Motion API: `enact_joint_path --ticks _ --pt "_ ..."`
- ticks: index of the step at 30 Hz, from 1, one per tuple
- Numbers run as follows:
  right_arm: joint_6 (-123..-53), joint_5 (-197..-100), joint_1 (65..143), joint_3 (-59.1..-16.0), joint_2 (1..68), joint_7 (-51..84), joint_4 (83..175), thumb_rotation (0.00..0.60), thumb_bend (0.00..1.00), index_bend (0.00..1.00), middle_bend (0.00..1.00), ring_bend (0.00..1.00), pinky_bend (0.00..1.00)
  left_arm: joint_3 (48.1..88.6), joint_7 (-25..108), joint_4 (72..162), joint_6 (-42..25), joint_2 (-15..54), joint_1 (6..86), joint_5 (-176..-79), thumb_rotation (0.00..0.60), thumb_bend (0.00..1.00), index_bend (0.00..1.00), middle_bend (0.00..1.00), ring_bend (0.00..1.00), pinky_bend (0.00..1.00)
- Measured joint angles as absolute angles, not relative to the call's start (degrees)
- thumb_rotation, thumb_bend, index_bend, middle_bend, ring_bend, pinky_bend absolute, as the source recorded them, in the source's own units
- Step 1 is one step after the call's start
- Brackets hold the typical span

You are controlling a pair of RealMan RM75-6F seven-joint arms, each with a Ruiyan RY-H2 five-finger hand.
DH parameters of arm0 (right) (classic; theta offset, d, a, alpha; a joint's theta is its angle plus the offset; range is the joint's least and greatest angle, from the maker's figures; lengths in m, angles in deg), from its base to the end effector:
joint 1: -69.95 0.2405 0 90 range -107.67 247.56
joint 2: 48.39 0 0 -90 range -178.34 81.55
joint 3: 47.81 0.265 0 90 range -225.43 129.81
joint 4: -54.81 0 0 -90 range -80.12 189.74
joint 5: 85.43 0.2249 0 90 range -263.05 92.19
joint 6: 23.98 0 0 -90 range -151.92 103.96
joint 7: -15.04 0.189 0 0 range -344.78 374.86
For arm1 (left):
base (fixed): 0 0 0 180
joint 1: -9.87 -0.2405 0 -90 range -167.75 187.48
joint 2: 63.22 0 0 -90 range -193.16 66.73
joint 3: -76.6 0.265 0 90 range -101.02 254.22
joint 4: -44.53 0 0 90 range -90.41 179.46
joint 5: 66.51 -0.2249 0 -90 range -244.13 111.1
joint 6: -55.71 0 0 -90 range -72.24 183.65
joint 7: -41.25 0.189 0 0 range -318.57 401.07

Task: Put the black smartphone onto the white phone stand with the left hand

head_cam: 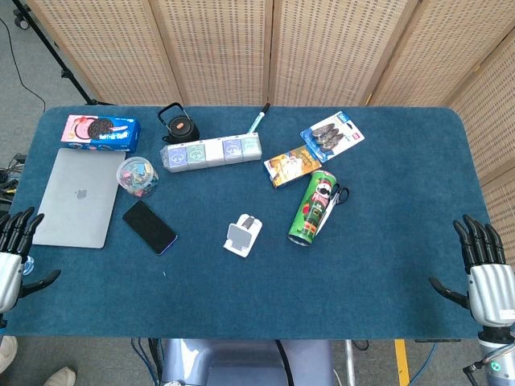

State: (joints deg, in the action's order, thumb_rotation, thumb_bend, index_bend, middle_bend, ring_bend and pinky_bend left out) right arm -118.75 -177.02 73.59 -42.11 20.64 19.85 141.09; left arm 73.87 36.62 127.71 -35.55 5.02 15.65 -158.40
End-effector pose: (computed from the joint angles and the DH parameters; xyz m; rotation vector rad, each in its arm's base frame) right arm -0.3092 -0.2282 0.1615 1.3077 -0.7625 1.1248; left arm -0.3210 0.2326 0.1505 -1.4216 -0.7701 -1.0324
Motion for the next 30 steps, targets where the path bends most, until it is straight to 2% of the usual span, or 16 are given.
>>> enact_joint_path --ticks 11,22,30 --pt "-116.9 -174.7 73.6 -41.9 20.2 18.1 142.7 0.600 0.00 0.00 0.00 0.00 0.00 75.4 36.4 127.3 -30.1 3.6 18.7 -160.3 0.600 0.00 0.00 0.00 0.00 0.00" --pt "-114.6 -171.6 73.8 -41.0 18.9 18.2 143.7 0.600 0.00 0.00 0.00 0.00 0.00 75.5 32.5 119.1 -18.5 3.6 33.5 -170.0 0.600 0.00 0.00 0.00 0.00 0.00" --pt "-109.9 -168.4 75.1 -40.7 19.2 16.5 143.2 0.600 0.00 0.00 0.00 0.00 0.00 76.6 33.6 113.8 -6.7 7.6 42.1 -171.6 0.600 0.00 0.00 0.00 0.00 0.00"
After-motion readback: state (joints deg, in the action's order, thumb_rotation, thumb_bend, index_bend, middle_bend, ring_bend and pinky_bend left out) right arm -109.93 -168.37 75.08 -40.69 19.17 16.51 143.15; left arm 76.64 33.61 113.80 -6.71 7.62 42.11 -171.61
